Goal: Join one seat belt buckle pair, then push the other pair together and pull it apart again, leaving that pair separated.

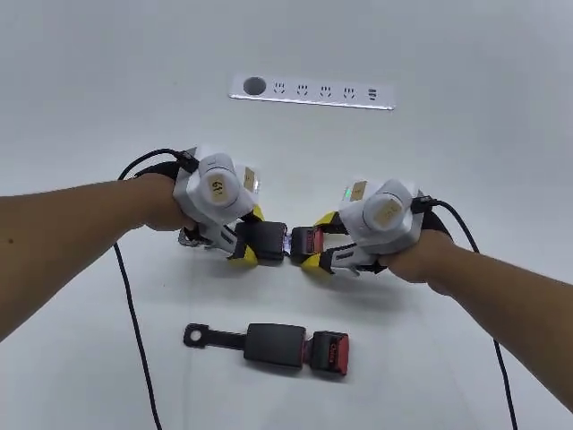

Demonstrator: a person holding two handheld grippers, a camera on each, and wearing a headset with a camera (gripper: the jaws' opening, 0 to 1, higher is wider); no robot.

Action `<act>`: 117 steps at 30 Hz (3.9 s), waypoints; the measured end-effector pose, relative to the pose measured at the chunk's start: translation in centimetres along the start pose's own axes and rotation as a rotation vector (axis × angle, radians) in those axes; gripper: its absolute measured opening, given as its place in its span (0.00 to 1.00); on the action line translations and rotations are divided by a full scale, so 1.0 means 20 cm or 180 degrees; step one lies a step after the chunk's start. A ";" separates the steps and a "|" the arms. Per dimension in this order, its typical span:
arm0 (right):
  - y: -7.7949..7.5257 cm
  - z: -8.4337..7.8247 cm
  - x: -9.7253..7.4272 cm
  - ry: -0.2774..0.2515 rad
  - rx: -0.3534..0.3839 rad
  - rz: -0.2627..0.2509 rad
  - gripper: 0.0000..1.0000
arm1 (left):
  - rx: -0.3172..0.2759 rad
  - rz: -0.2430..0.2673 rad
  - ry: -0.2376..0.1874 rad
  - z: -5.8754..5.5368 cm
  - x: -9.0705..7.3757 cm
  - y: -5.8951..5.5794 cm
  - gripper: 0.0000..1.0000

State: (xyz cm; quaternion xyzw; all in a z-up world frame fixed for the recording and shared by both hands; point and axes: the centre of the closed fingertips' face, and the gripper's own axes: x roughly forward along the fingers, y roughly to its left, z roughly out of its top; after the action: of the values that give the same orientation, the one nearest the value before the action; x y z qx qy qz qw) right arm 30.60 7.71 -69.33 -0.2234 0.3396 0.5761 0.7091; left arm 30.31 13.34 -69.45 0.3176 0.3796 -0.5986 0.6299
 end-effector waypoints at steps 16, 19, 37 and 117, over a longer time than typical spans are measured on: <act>0.01 -0.04 -0.03 -0.0019 0.0016 -0.0033 0.33 | -0.0024 0.0012 -0.0022 0.01 0.00 0.00 0.34; 0.00 -0.05 -0.04 -0.0017 0.0021 -0.0035 0.33 | -0.0016 0.0007 -0.0007 0.00 0.00 0.00 0.34; -0.05 -0.19 -0.16 -0.0056 0.0071 -0.0063 0.33 | -0.0028 -0.0011 0.0032 0.01 0.00 -0.01 0.34; 0.00 -0.35 -0.65 -0.0810 0.1363 -0.1698 0.89 | -0.1512 0.1179 -0.1003 0.15 -0.35 -0.05 1.00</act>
State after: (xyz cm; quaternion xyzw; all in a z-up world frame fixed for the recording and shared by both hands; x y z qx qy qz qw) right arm 27.57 -5.86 -64.34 -0.0771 0.2914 0.3099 0.9017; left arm 29.61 14.26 -61.90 0.1291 0.3424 -0.4106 0.8352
